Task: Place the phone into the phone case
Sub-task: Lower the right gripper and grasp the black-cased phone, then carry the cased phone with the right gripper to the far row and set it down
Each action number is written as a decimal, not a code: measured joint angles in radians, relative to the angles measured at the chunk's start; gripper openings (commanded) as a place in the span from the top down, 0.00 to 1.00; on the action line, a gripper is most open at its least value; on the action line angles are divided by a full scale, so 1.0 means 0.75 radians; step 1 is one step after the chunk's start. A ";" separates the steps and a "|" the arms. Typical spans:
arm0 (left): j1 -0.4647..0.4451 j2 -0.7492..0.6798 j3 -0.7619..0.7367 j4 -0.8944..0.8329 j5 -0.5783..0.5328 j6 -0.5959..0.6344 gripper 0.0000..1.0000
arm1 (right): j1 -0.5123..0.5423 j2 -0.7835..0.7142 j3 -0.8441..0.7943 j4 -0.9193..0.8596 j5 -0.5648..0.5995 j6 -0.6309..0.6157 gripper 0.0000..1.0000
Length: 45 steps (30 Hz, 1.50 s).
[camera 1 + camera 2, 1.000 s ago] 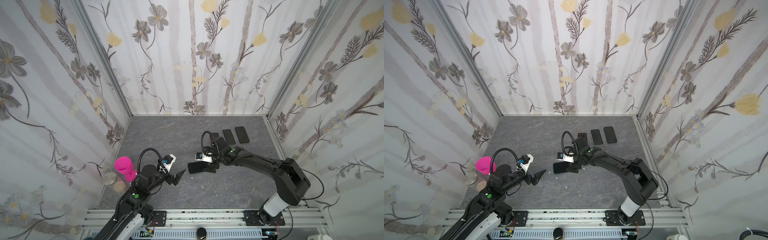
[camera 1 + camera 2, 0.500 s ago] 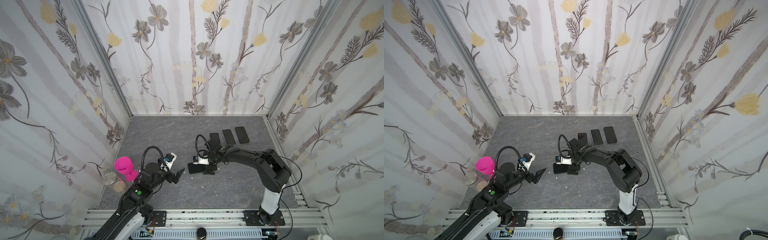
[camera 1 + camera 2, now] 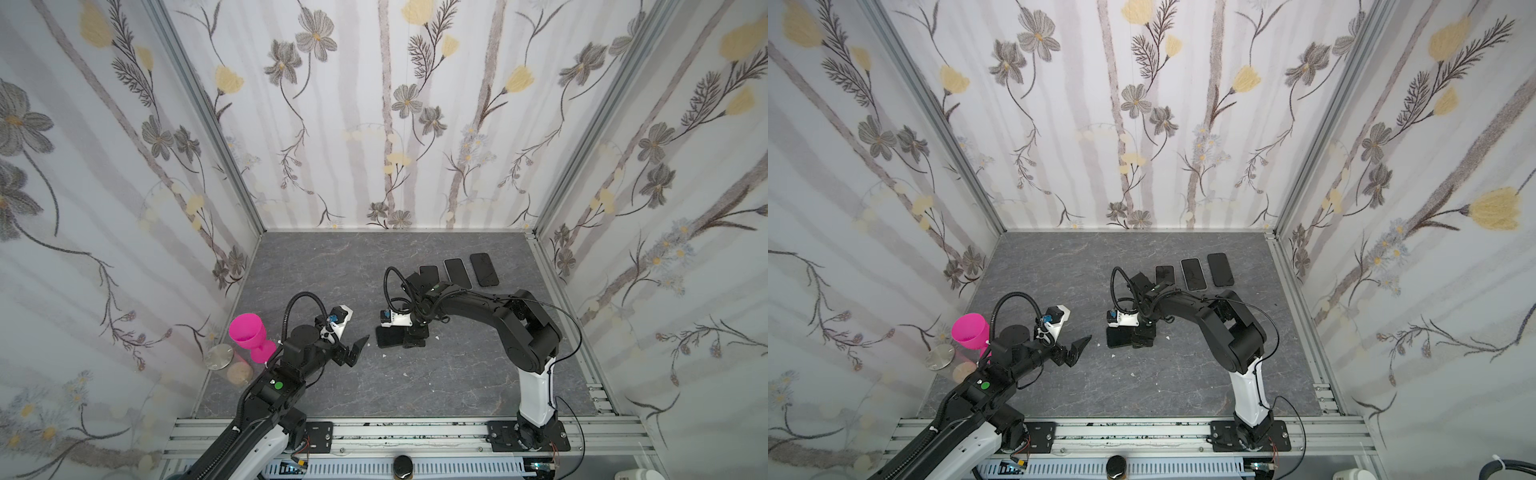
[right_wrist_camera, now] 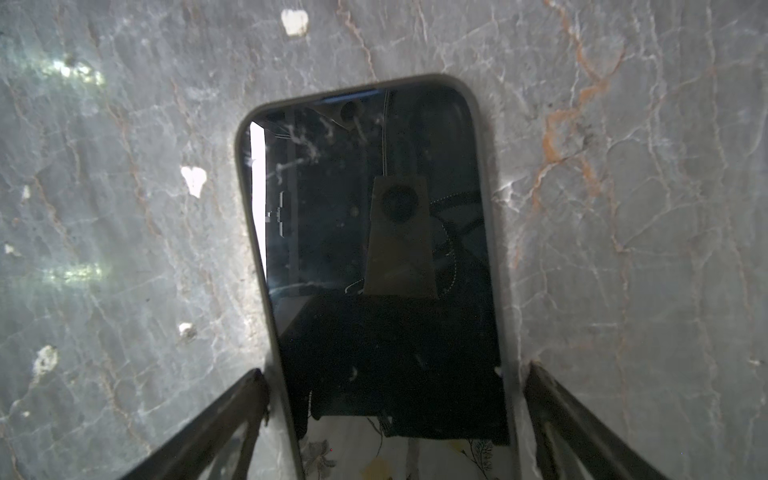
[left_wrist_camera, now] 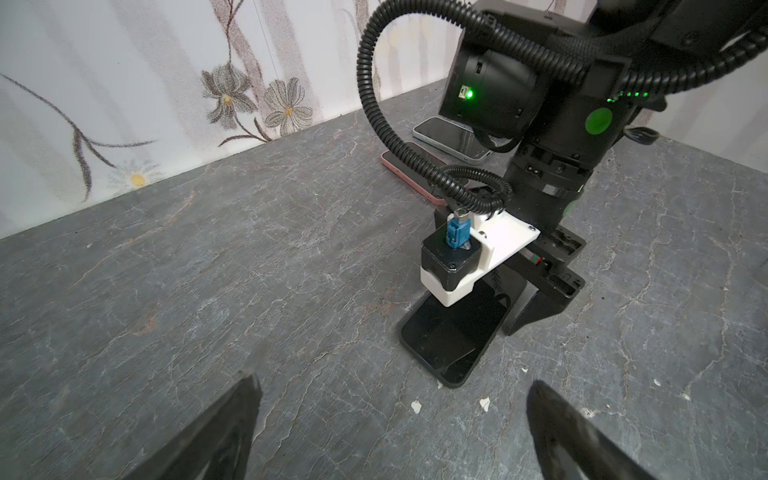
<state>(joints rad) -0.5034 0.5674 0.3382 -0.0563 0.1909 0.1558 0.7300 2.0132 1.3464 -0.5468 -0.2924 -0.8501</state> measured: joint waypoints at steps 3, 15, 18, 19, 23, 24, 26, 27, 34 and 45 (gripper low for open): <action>0.000 0.000 0.000 0.000 0.000 0.000 0.00 | 0.000 0.017 0.028 -0.022 0.006 -0.006 0.13; 0.000 0.004 0.000 0.000 -0.009 0.001 0.00 | 0.003 0.084 0.145 -0.055 0.112 0.216 0.22; 0.000 0.004 0.000 0.000 -0.009 0.001 0.00 | 0.003 0.092 0.152 -0.021 0.144 0.352 0.21; 0.000 0.004 0.000 0.000 -0.009 0.001 0.00 | 0.002 0.093 0.155 -0.005 0.161 0.412 0.21; 0.000 0.003 0.000 0.001 -0.016 0.000 0.00 | 0.001 0.106 0.179 0.040 0.244 0.641 0.22; 0.000 0.003 0.000 0.001 -0.019 0.000 0.00 | -0.001 0.110 0.185 0.052 0.263 0.695 0.21; 0.000 0.003 0.000 0.001 -0.020 -0.002 0.00 | -0.003 0.123 0.202 0.077 0.302 0.809 0.21; 0.000 0.003 0.000 0.001 -0.020 -0.003 0.00 | -0.004 0.133 0.215 0.085 0.329 0.867 0.21; 0.000 -0.011 0.000 0.002 -0.045 -0.008 0.00 | -0.015 0.254 0.405 0.109 0.457 1.260 0.20; 0.000 -0.035 0.000 0.006 -0.072 -0.009 0.00 | -0.028 0.445 0.691 0.079 0.545 1.675 0.19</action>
<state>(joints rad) -0.5034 0.5415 0.3382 -0.0521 0.1368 0.1490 0.7090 2.3470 1.8648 -0.4873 0.1165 0.4065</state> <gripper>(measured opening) 0.997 0.818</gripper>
